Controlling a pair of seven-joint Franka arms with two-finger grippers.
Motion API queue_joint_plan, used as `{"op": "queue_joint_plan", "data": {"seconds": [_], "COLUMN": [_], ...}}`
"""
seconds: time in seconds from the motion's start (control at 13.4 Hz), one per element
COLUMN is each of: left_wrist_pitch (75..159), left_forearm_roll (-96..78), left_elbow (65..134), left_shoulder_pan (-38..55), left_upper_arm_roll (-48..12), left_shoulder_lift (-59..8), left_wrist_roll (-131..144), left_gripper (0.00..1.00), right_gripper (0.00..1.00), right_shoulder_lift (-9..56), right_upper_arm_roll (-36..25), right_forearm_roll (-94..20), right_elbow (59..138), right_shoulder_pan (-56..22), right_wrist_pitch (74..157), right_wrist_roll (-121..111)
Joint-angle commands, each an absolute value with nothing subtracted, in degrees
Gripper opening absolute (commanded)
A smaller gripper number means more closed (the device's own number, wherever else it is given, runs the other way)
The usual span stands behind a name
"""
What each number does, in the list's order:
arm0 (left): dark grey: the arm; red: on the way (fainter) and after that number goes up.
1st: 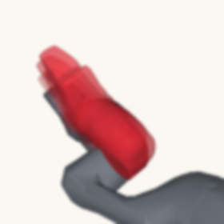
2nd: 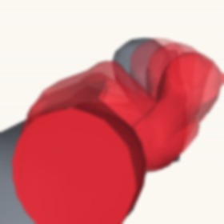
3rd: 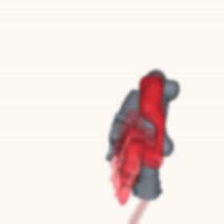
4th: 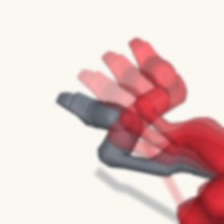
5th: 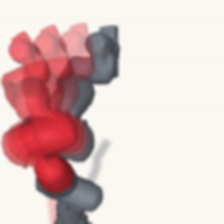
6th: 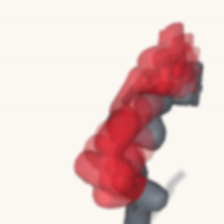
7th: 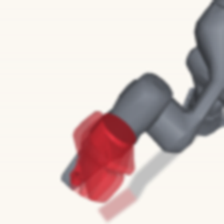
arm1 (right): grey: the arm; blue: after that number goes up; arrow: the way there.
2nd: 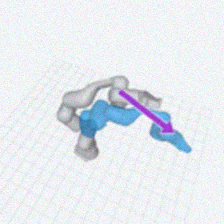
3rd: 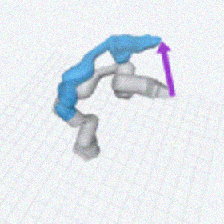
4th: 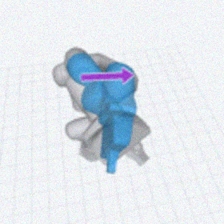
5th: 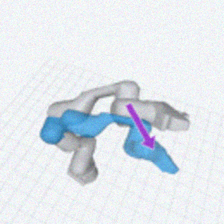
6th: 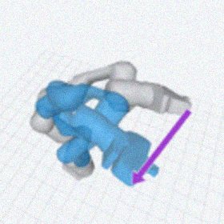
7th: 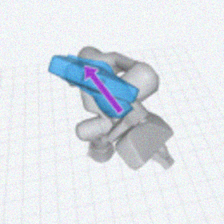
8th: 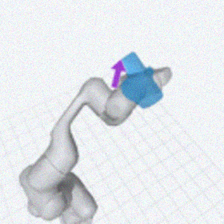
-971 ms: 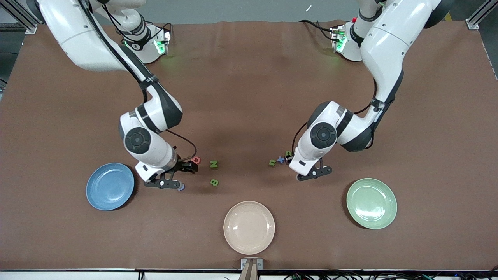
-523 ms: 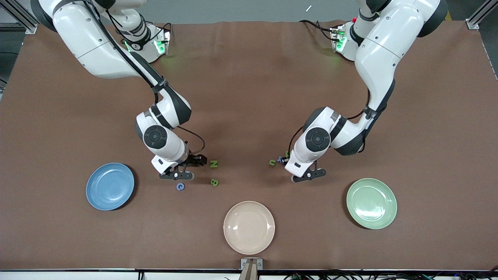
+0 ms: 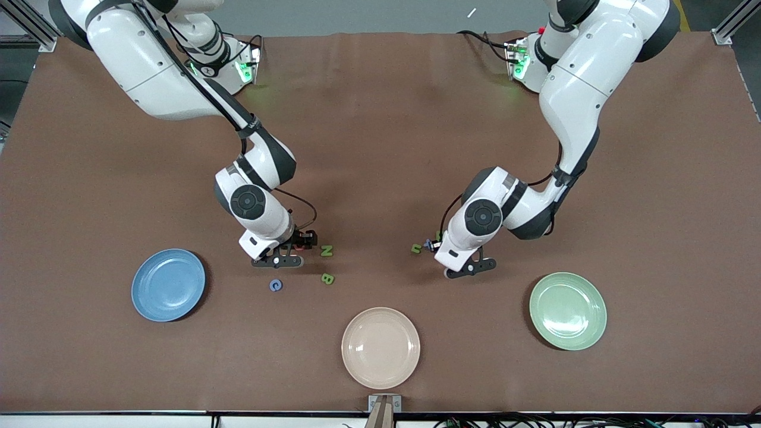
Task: Sort uppercase to blue plate, lowercase to green plate
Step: 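Grasp the blue E with the left gripper while the right gripper grasps pink Q, then place the E on the green plate while the right gripper places Q on blue plate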
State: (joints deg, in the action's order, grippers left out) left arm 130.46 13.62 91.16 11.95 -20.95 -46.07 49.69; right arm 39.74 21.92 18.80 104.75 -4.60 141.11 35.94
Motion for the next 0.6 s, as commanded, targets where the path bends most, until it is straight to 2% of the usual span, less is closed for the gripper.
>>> {"op": "queue_joint_plan", "data": {"seconds": [0.0, 0.07, 0.22, 0.52], "left_wrist_pitch": [130.6, 130.6, 130.1, 126.5], "left_forearm_roll": [14.9, 14.9, 14.9, 15.5], "left_elbow": [90.1, 90.1, 90.0, 90.1], "left_shoulder_pan": [12.5, 12.6, 11.4, 5.7], "left_upper_arm_roll": [-20.1, -19.6, -19.3, -19.2], "left_shoulder_lift": [-46.7, -46.8, -45.8, -39.2], "left_wrist_roll": [50.5, 50.5, 50.4, 44.7], "left_gripper": [0.18, 0.16, 0.02, 0.02], "right_gripper": [0.55, 0.47, 0.29, 0.03], "right_shoulder_lift": [39.5, 39.5, 39.5, 39.2], "right_upper_arm_roll": [22.3, 22.3, 22.3, 22.4], "right_forearm_roll": [20.6, 20.6, 20.7, 20.7], "right_elbow": [105.7, 105.7, 105.7, 105.1], "right_shoulder_pan": [-4.3, -4.3, -4.3, -4.0], "right_wrist_pitch": [142.1, 142.1, 142.0, 141.2], "right_wrist_roll": [37.8, 37.8, 38.1, 37.8]}}
